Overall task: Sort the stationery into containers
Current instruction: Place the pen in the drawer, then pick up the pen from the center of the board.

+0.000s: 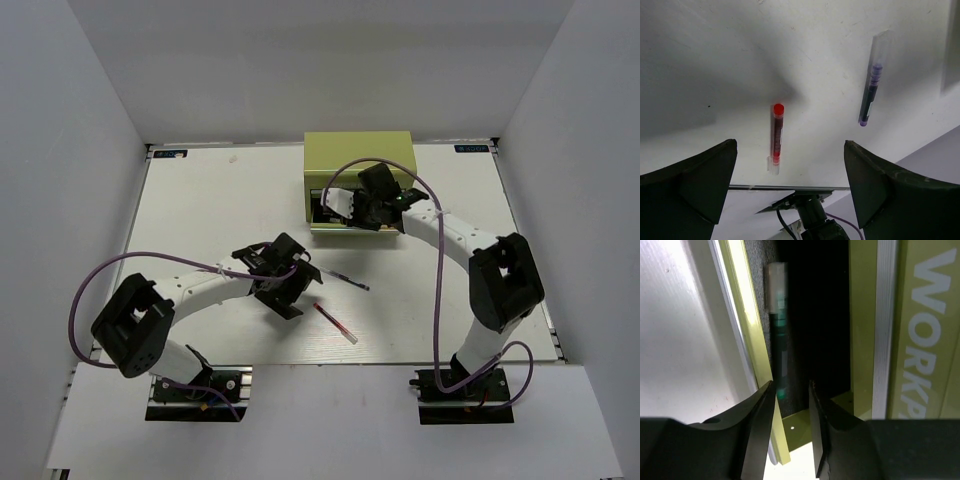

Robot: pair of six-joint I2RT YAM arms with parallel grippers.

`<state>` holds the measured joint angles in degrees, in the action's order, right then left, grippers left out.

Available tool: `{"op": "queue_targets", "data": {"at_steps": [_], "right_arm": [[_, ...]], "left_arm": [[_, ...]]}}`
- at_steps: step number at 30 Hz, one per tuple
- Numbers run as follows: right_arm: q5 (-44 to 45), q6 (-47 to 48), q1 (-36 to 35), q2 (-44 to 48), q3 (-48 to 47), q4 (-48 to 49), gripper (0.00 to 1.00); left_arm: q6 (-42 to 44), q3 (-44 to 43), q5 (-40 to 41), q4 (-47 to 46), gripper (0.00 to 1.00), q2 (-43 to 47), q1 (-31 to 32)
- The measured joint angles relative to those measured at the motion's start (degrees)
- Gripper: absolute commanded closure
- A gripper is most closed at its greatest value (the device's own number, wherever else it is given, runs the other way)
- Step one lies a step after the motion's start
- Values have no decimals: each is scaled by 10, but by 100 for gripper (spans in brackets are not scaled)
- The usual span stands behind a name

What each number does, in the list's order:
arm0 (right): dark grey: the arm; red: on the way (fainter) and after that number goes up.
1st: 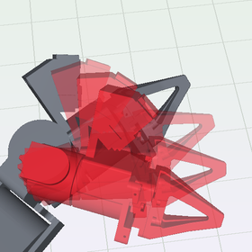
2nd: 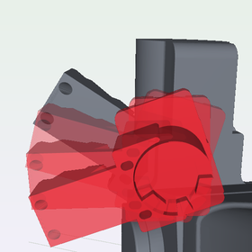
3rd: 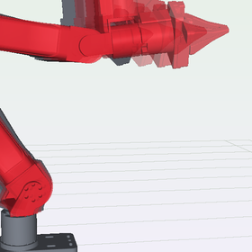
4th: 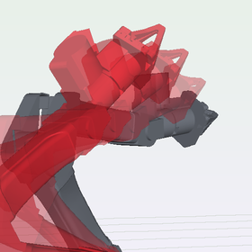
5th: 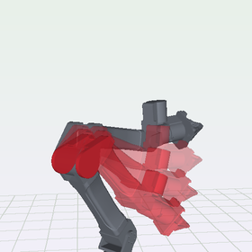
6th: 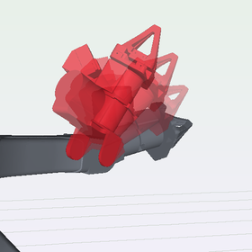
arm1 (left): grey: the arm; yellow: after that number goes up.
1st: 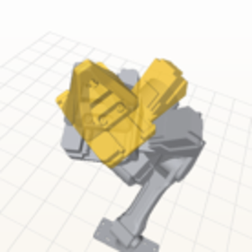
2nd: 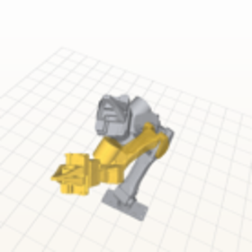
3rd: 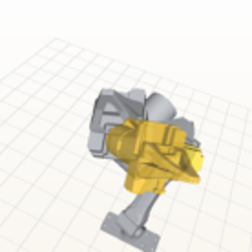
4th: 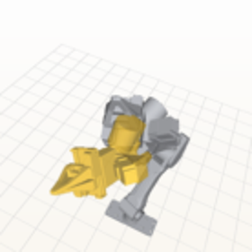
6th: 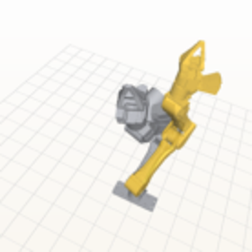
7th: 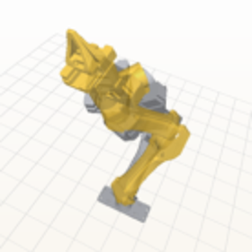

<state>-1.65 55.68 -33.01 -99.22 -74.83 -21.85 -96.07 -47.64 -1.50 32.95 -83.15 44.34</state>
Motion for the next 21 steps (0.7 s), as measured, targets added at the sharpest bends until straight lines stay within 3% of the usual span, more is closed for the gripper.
{"op": "queue_targets", "data": {"at_steps": [8,16,19,21], "right_arm": [[-48,-38,10,46,-9,-33,60],[-98,-109,24,137,29,-22,60],[-107,-131,32,150,56,-15,59],[-110,-139,36,158,76,-10,59]], "left_arm": [[-12,-8,-26,5,20,-38,8],[-17,-136,-32,95,29,-144,31],[-16,-174,-33,115,40,-177,42],[-15,-186,-38,123,42,-200,48]]}}
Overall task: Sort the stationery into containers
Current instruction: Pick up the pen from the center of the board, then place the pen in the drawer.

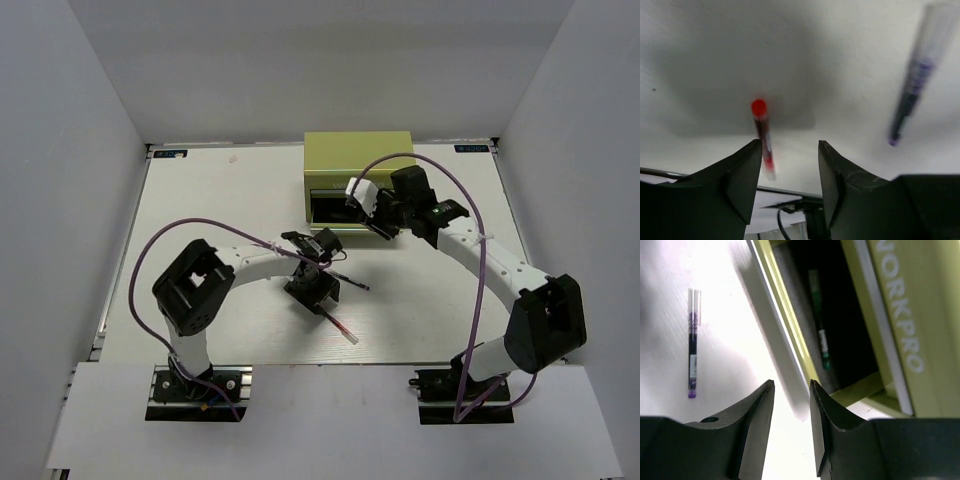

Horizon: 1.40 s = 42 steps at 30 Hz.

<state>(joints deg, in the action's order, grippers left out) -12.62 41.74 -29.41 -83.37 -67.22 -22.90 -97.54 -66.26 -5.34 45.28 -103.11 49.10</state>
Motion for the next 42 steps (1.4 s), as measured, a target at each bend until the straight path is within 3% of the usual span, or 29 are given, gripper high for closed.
{"op": "queue_targets", "data": {"at_steps": [7,9,10,13,15,17,20,26,29,30,31,33,42], "right_arm": [[-10,-19,21,44,49,14,59],[-14,-24,27,55,59,21,59],[-16,-26,29,59,63,24,59],[-19,-33,35,64,72,30,58],[-22,-40,38,68,78,30,39],[-21,-46,42,75,83,30,10],[-15,-57,49,95,98,34,10],[25,-87,70,154,146,50,10],[45,-101,87,171,157,53,27],[50,-105,93,175,160,55,57],[53,-108,100,179,162,56,75],[59,-126,115,189,165,60,100],[66,-133,150,210,165,68,100]], "left_arm": [[2,1,-29,24,43,-33,23],[1,1,-34,29,55,-35,27],[3,0,-37,31,66,-37,30],[4,-3,-51,35,82,-43,31],[6,-9,-58,37,86,-48,31],[10,-14,-60,37,88,-52,32],[19,-14,-47,28,94,-47,35],[32,-21,55,-8,100,18,38],[37,-34,101,-39,100,61,31],[38,-40,117,-53,100,72,29],[39,-46,131,-69,100,79,28],[40,-60,154,-101,100,83,23],[-16,-93,206,-261,100,50,4]]}}
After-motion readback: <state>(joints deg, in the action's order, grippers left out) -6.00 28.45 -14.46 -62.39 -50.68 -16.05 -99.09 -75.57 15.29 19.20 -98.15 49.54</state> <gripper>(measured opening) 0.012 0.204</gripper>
